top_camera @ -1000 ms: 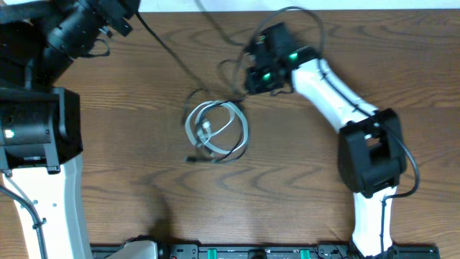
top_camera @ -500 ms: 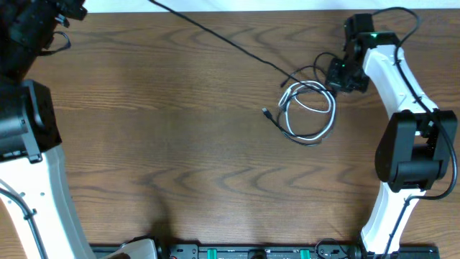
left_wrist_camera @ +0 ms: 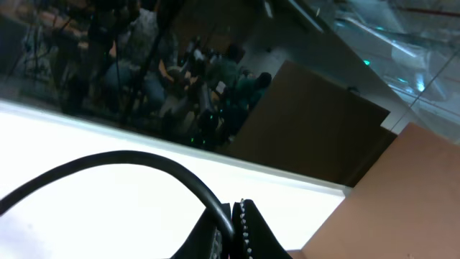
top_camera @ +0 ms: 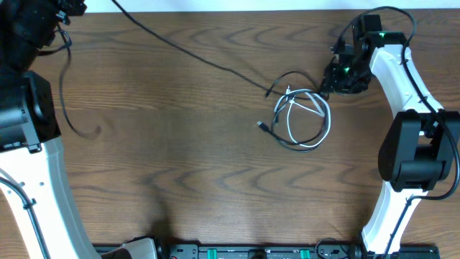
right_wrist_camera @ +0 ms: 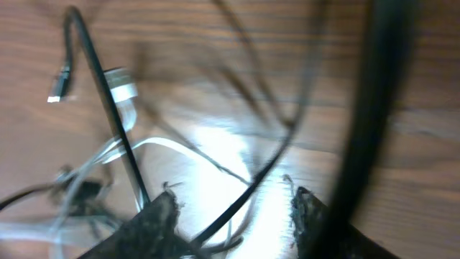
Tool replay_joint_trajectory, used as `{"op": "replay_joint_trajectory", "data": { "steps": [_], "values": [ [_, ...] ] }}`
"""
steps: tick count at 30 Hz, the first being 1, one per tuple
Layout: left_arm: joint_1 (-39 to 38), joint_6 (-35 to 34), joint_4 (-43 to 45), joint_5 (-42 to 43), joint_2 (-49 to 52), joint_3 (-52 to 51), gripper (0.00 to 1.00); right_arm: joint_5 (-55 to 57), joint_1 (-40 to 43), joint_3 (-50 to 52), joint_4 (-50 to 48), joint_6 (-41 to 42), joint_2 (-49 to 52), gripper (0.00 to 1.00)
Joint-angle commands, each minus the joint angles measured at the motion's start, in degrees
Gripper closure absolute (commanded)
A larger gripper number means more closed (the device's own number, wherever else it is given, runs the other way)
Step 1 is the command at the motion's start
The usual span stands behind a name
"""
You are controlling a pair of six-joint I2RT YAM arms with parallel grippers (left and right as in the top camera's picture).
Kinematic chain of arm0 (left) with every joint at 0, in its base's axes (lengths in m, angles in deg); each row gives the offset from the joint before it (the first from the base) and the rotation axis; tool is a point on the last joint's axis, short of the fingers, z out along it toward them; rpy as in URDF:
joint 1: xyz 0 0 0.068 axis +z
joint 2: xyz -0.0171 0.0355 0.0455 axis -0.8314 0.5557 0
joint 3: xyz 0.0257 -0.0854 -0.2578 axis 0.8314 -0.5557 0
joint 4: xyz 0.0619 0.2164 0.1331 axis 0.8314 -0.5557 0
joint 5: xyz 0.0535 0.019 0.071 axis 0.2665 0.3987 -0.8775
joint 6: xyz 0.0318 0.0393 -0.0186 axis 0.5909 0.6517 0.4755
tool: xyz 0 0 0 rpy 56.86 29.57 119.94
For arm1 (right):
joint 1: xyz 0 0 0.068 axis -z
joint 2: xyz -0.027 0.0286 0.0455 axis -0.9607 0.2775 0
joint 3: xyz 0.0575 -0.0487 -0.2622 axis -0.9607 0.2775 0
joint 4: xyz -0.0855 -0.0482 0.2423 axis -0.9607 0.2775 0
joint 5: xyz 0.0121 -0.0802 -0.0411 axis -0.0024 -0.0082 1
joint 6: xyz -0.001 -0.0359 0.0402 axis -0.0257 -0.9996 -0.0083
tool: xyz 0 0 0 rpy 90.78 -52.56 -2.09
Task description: Untangle cables
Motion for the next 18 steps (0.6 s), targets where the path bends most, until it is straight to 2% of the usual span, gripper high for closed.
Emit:
{"op": "replay_joint_trajectory", "data": {
  "steps": [1,3,5,6,11,18],
  "values": [
    [0.3,1.0,-0.1,1.2,-0.5,0.9,0.93,-11.4,-0.7,-4.8,2.0,-9.7,-6.1,0.40],
    [0.3,1.0,-0.1,1.2,-0.5,0.9,0.93,-11.5,-1.9,-6.1,2.8,-11.4,-8.2,0.28],
    [0.2,1.0,-0.1,1.2,-0.5,0.9,0.93,-11.5,-3.4,-6.8,2.8,-12.7,-10.3,0.09],
    [0.2,1.0,-0.1,1.2,-0.5,0.9,0.93,-11.0,-4.1,-6.9,2.5,-12.9,-11.1,0.05],
    [0.2,1.0,-0.1,1.2,-0.5,0.9,0.93,-10.0,-9.6,-6.4,0.1,-13.9,-11.6,0.02],
    [0.2,1.0,-0.1,1.1,-0.5,0.9,0.93,-10.0,-16.9,-4.7,-2.1,-21.8,-5.7,0.03]
  ]
}}
